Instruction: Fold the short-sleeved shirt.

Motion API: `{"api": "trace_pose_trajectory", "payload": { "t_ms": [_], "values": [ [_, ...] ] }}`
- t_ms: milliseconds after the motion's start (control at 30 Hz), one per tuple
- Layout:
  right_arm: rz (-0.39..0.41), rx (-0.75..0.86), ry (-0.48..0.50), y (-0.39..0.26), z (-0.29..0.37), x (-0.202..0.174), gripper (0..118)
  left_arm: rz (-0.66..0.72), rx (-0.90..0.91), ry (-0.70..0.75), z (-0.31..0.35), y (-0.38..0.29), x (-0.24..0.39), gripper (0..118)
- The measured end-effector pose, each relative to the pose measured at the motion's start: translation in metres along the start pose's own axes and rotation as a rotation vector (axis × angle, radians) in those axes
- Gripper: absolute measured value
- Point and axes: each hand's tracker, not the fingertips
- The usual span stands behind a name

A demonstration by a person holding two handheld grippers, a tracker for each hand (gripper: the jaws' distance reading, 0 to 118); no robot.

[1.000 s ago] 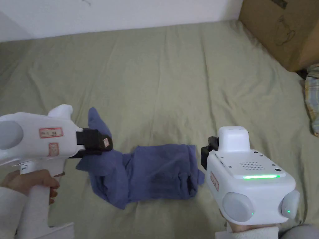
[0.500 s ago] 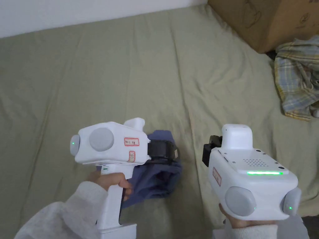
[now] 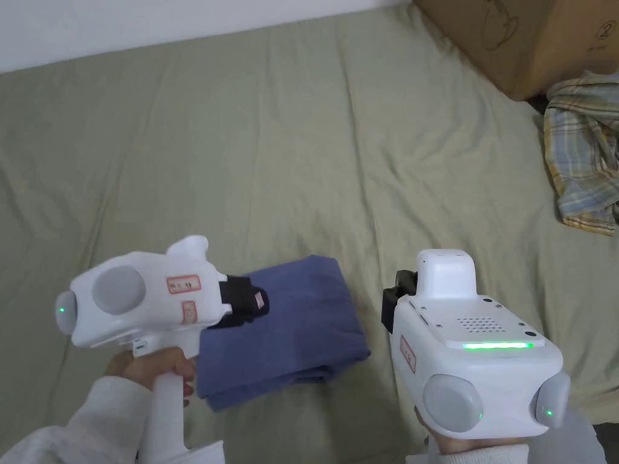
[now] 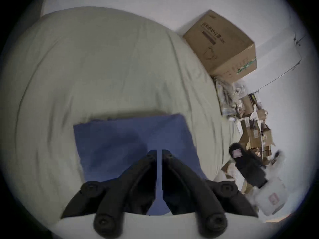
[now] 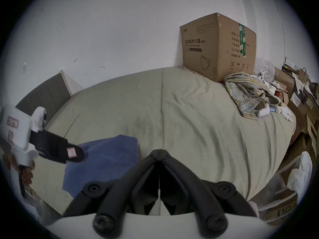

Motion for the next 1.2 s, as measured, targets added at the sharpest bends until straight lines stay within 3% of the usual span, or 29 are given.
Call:
{"api": "trace_pose_trajectory", "payload": {
  "t_ms": [200,733,900,1033,1200],
  "values": [
    [-0.005,0.002,-0.004,0.001,0.001,0.004,1,-0.003,-0.074,-0.059,-0.055,-0.022,0.024,4],
    [-0.030,-0.003,-0.034,0.002,0.008,0.021,1,-0.137,-0.168,-0.142,-0.108,-0.027,0.095,3],
    [-0.015,0.008,-0.031,0.011,0.016,0.020,1,-0.099,-0.084,-0.176,-0.064,-0.025,0.071,3],
    [-0.036,-0.014,0.042,0.032,0.025,0.011,1,-0.108,0.041,-0.167,0.009,-0.019,0.039,3],
    [0.111,-0.055,0.107,0.061,0.027,-0.027,1,-0.080,0.159,-0.116,0.086,-0.031,-0.019,3]
  ]
}}
